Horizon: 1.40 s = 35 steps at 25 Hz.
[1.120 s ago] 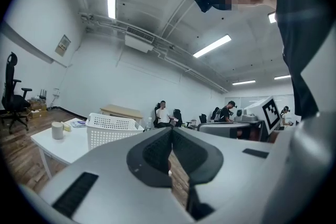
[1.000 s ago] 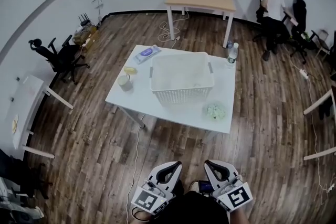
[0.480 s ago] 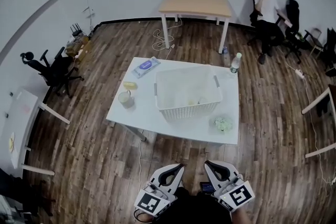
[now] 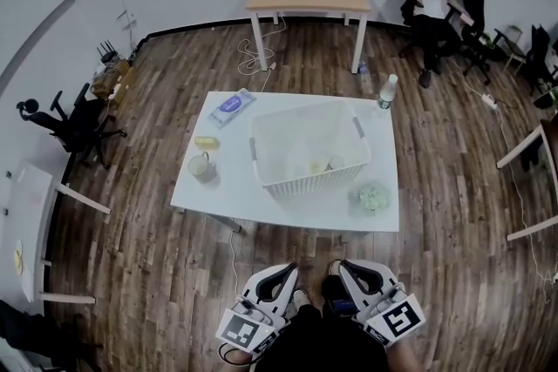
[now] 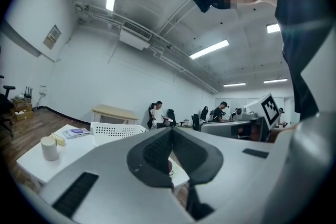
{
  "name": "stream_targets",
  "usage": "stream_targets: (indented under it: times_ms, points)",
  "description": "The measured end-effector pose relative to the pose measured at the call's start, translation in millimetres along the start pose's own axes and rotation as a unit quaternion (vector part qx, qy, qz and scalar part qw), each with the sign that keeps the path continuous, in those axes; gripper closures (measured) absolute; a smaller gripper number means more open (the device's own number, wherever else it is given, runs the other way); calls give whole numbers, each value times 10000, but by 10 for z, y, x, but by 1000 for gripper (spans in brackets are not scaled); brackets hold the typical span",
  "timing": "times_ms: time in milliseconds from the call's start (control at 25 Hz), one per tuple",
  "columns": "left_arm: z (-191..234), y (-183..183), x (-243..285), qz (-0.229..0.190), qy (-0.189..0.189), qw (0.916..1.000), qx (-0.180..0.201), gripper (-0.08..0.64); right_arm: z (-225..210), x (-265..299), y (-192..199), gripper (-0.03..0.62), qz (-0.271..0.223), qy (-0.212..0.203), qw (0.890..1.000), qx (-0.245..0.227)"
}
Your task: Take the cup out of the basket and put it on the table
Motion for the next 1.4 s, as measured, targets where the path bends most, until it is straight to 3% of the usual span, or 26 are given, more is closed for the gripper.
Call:
stream_targets:
  times_ms: [480,760,1120,1400]
  points:
    - [226,-20,754,-14,5,10000,-18,551,-772,396,-217,568,-167,-80,9998,-119]
    - [357,15,1395,212,101,9996,-125,551,-1342,513,-285,568,-185,-133,9997,-53]
    - [468,175,2074,643,-105,9978,-123,551,-2055,552,-238,568,-94,-248,9992,305]
    - [795,278,2267,1082,-127,9938,235,551,-2285,731,-138,568,13,-199,9984,520]
Point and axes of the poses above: the fingertips, and each gripper's own axes: x forward along the fingers, z to its left, y out of its underside, the point moved 2 cm from there along -x, backward along the fingers, and after that the axes turned 4 degrees about -z, right-handed, at the moved point
